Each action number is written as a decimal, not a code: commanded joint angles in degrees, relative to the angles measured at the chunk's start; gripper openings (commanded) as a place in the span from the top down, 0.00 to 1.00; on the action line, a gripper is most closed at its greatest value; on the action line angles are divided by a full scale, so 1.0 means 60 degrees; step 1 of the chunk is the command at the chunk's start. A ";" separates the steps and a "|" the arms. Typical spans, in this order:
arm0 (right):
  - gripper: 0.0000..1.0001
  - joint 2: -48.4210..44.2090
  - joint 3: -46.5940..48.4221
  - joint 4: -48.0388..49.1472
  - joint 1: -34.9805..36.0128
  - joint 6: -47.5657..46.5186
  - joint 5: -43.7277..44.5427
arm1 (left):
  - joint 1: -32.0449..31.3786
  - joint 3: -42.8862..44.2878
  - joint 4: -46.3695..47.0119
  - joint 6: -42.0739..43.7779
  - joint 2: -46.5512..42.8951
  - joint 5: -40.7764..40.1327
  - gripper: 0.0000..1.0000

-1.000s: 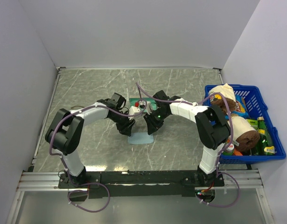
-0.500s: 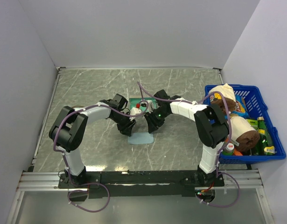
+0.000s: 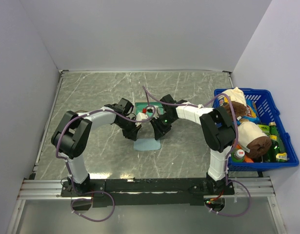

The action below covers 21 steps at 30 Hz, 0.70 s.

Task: Organize the sunglasses
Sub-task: Pick up the folded cleaning cloth from the center of the board.

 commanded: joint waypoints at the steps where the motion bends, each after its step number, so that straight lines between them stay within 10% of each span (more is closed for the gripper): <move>1: 0.55 0.0102 0.0423 0.0037 -0.0045 0.0084 0.0332 | -0.0072 0.0167 -0.0037 0.0166 0.0060 0.0190 0.97; 21: 0.61 0.0424 0.0540 -0.0431 -0.0060 -0.0018 0.0305 | -0.0101 0.0167 -0.0125 0.0180 -0.0086 0.0337 0.99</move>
